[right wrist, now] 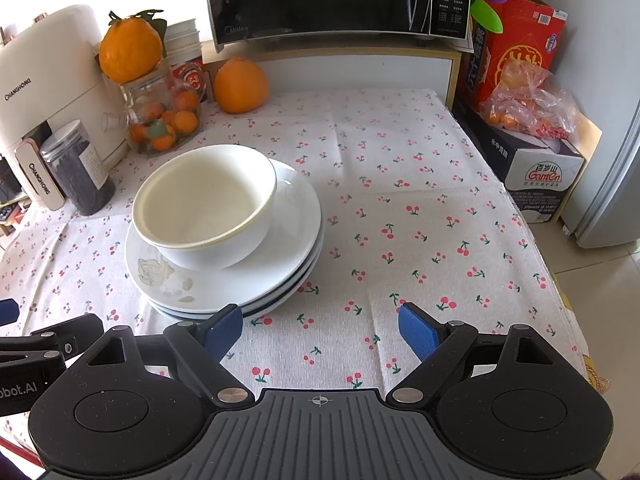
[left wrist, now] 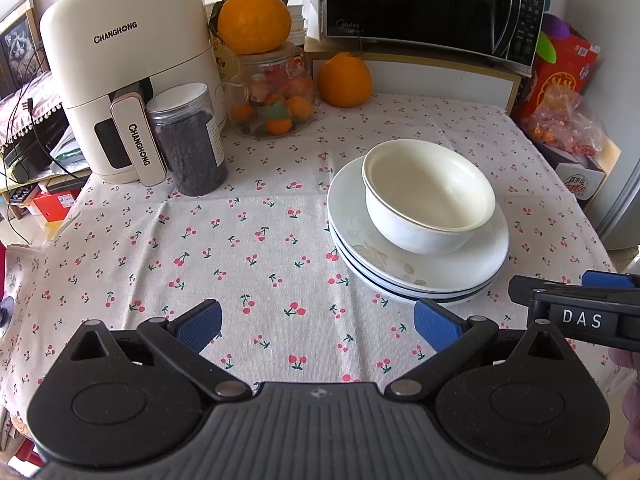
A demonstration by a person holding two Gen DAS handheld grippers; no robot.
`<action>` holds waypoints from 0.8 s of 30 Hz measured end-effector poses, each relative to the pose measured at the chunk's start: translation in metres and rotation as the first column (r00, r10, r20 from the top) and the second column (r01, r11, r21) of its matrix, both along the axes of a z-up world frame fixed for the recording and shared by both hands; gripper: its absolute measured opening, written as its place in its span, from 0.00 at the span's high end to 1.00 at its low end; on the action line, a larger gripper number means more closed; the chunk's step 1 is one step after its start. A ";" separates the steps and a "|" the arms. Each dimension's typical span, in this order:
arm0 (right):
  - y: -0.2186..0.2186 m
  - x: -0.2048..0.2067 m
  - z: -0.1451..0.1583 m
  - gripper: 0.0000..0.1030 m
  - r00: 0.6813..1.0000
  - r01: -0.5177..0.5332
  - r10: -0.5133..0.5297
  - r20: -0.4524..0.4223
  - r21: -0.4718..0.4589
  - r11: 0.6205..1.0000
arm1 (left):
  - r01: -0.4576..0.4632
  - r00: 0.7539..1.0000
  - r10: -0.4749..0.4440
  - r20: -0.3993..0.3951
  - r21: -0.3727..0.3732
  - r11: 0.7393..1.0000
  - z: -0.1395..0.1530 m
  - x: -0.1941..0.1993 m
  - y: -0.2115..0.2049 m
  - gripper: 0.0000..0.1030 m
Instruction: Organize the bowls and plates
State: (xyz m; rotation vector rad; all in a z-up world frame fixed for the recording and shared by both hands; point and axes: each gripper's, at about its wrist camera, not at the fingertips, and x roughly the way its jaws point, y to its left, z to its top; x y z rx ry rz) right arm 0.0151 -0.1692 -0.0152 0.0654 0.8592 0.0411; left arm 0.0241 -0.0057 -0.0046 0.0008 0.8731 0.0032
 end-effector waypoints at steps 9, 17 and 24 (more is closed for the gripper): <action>0.000 0.000 -0.002 0.15 1.000 0.000 0.000 -0.002 -0.001 1.000 | 0.004 1.000 -0.004 0.003 -0.002 1.000 0.001 -0.001 0.000 0.01; 0.000 0.000 -0.004 0.15 1.000 -0.001 0.001 -0.006 -0.001 1.000 | 0.008 1.000 -0.008 0.000 -0.004 1.000 0.001 -0.001 -0.001 0.01; 0.001 0.000 -0.004 0.15 1.000 -0.002 0.002 -0.007 -0.002 1.000 | 0.017 1.000 -0.017 -0.005 -0.005 1.000 0.000 -0.001 -0.002 0.01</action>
